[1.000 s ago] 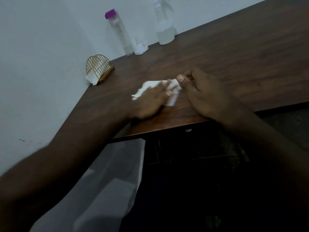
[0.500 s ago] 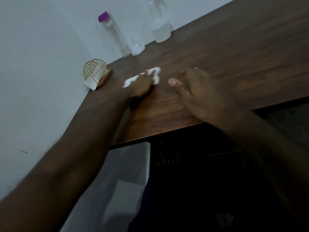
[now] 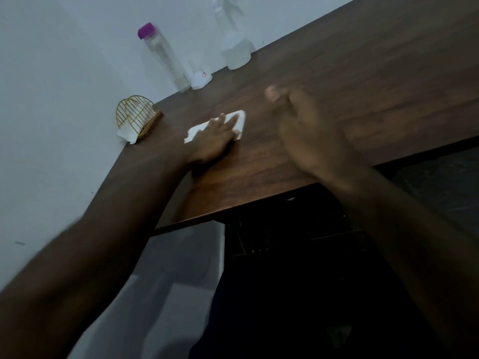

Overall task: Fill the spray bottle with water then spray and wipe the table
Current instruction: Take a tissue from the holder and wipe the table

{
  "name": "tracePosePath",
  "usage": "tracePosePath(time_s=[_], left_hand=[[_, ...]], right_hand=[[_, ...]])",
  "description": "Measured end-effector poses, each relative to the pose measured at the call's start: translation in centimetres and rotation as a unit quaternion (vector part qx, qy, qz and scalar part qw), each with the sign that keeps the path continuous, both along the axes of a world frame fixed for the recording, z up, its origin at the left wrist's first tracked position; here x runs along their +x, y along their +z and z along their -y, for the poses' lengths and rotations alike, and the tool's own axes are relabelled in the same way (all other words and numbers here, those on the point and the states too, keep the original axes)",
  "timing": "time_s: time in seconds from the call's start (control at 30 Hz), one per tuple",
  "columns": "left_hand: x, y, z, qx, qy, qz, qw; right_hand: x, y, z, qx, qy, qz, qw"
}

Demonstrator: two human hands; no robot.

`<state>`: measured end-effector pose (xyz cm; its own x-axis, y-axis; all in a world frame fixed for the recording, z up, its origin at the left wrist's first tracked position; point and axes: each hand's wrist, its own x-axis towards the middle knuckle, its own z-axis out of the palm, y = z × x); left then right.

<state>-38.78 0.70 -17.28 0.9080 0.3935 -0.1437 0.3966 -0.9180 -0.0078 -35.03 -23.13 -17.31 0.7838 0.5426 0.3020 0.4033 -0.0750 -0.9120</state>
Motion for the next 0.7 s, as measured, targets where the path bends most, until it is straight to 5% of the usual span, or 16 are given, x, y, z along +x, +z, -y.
tracePosePath(time_s=[0.1, 0.27, 0.47, 0.6, 0.7], left_hand=[[-0.3, -0.7, 6.6, -0.037, -0.139, 0.009, 0.990], [-2.9, -1.3, 12.8, -0.079, -0.289, 0.003, 0.954], [2.6, -0.5, 7.3, -0.034, -0.085, -0.003, 0.996], [1.3, -1.6, 14.8, 0.058, -0.284, 0.015, 0.957], [0.1, -1.9, 15.9, -0.005, -0.374, 0.017, 0.927]], right_hand=[[0.8, 0.7, 1.7, 0.109, -0.043, -0.077, 0.990], [1.7, 0.9, 3.8, 0.142, -0.081, -0.071, 0.984], [2.3, 0.3, 4.9, 0.139, -0.108, -0.056, 0.983], [2.5, 0.6, 5.1, 0.137, -0.115, -0.060, 0.982], [2.1, 1.0, 5.0, 0.129, -0.118, -0.033, 0.984]])
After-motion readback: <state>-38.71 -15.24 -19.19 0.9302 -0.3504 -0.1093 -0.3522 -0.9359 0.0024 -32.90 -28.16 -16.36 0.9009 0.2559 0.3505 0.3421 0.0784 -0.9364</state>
